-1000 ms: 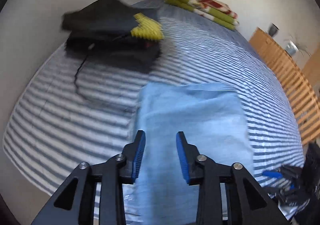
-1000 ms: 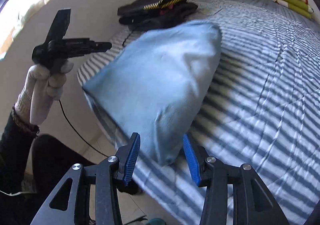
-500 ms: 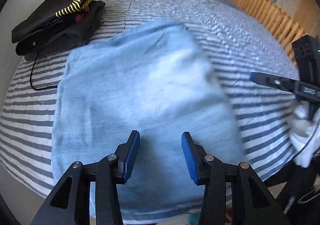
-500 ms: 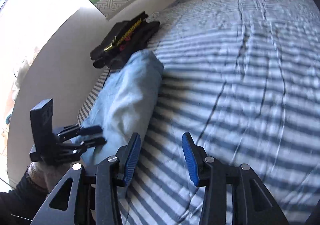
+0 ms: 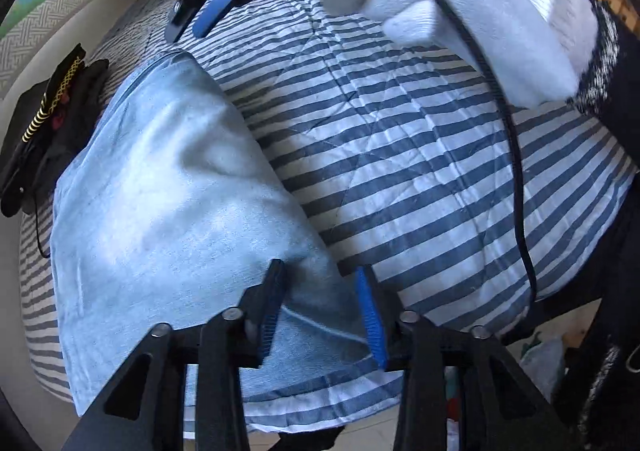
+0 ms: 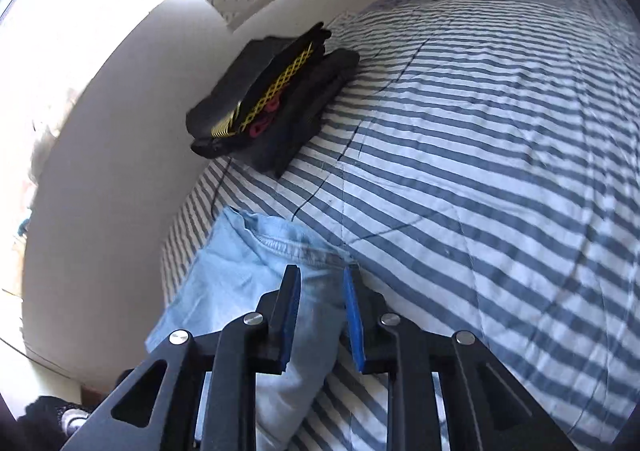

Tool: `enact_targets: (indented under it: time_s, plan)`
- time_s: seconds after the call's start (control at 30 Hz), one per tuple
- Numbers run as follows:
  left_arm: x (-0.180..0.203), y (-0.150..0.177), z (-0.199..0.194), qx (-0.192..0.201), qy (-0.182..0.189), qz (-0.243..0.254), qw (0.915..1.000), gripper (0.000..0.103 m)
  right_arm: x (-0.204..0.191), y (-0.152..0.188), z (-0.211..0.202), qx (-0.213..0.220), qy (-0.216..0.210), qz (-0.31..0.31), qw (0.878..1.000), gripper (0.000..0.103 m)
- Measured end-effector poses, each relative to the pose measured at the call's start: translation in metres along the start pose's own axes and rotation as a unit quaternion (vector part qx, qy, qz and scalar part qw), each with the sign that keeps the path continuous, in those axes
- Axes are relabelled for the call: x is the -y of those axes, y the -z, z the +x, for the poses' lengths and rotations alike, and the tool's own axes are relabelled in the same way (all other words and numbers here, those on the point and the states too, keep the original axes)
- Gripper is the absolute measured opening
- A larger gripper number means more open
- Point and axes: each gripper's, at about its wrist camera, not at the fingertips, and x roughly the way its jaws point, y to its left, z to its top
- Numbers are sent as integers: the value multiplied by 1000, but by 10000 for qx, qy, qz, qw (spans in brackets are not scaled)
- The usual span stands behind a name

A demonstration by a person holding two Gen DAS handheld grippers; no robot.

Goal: Fold clothes
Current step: 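Grasp the jeans edge with the right tool while the left tool holds the jeans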

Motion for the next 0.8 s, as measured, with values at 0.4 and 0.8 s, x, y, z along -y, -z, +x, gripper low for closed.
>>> enact_targets:
  time_s: [0.4, 0.8]
  plan:
    - [-1, 18, -3, 191, 332, 32, 9993, 12, -9, -16, 21, -386, 120, 28, 9992, 4]
    - [-21, 22, -35, 643, 580, -434, 9953, 61, -12, -3, 0, -127, -308, 609, 9976, 4]
